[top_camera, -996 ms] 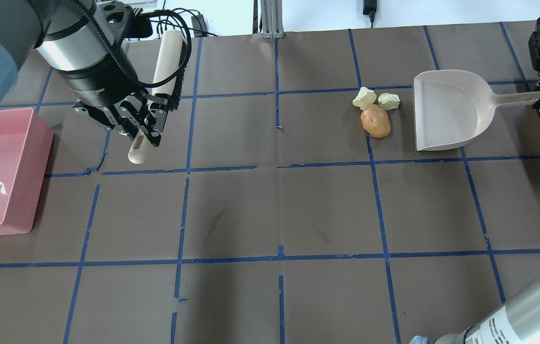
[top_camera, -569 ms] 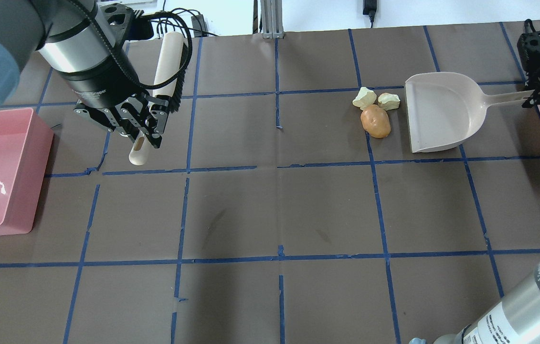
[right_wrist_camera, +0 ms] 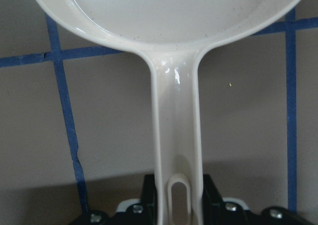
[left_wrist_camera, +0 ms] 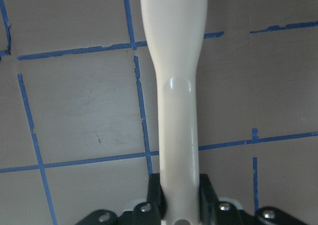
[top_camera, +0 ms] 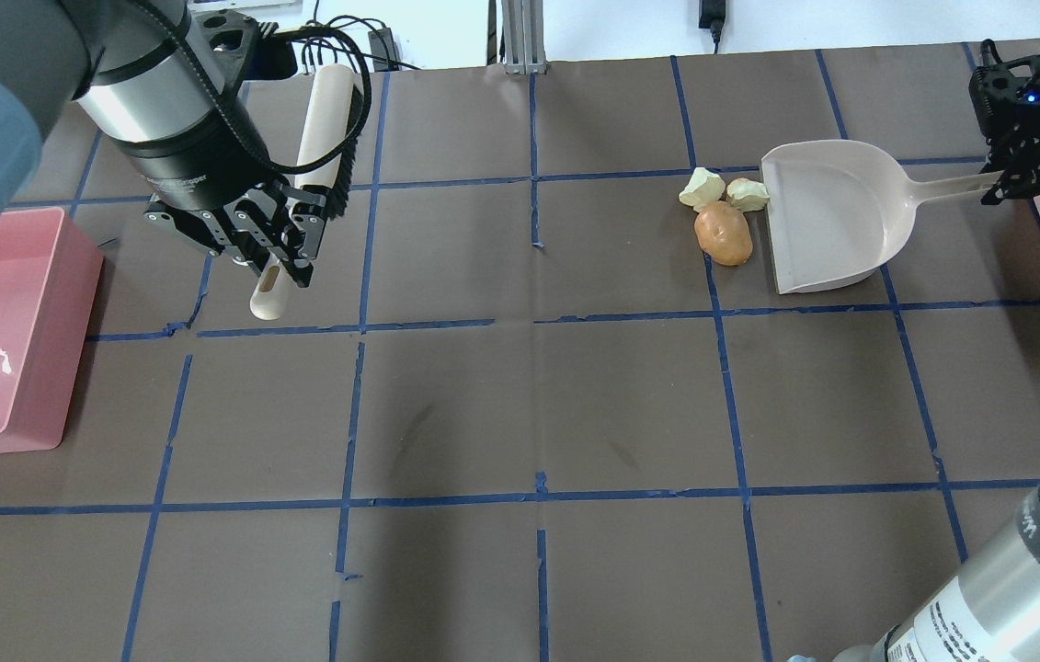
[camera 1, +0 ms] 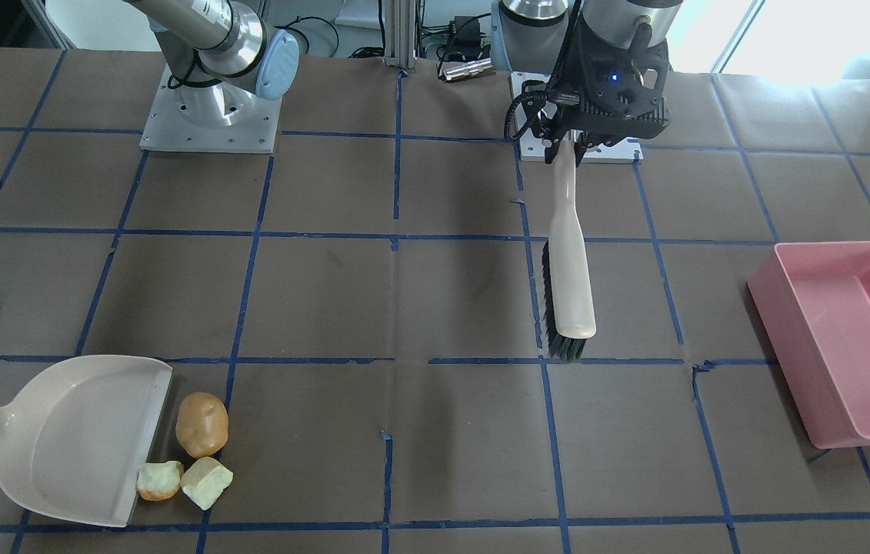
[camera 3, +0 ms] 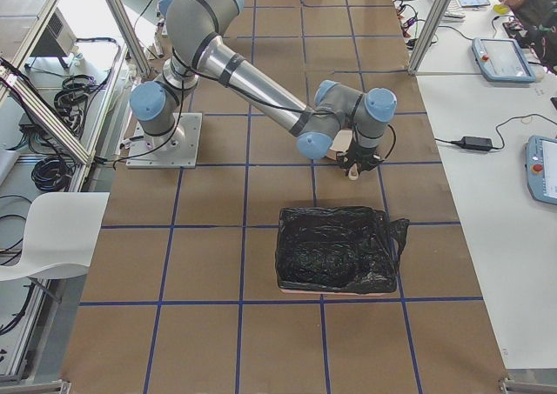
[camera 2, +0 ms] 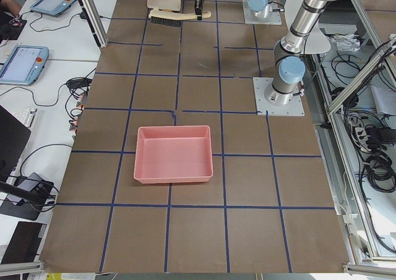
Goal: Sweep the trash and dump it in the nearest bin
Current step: 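Carry the dustpan with the right gripper and set it beside the potato, then move the held brush with the left gripper behind the potato and sponges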
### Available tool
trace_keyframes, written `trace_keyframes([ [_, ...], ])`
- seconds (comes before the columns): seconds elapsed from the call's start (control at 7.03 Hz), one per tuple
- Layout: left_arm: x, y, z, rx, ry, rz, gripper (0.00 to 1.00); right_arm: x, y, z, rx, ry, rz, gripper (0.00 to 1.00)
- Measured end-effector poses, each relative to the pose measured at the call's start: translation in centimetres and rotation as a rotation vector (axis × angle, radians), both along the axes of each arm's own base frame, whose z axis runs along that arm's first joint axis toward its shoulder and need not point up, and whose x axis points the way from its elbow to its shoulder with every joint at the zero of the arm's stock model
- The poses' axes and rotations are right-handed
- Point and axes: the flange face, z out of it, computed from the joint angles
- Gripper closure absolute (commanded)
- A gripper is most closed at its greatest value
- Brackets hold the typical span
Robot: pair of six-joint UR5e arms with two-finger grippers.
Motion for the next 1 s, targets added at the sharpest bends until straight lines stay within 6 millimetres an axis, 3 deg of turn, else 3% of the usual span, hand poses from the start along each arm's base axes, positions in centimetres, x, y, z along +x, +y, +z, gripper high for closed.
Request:
trace_keyframes([
  [0.28, -0.4, -0.2, -0.7, 0.014, 0.005, 0.035, 1.0, -0.2, -0.3, 0.1, -0.007, 0.009, -0.003, 0.94],
  [0.57, -3.2, -0.8, -2.2, 0.026, 0.027, 0.09, 1.0, -0.6, -0.9, 1.1, -0.023, 0.024, -0.009, 0.94],
  [1.0, -14.2, -2.2, -7.7, 0.053, 0.025, 0.077, 1.0, -0.2, -1.4, 0.1, -0.015, 0.01, -0.013, 0.94],
])
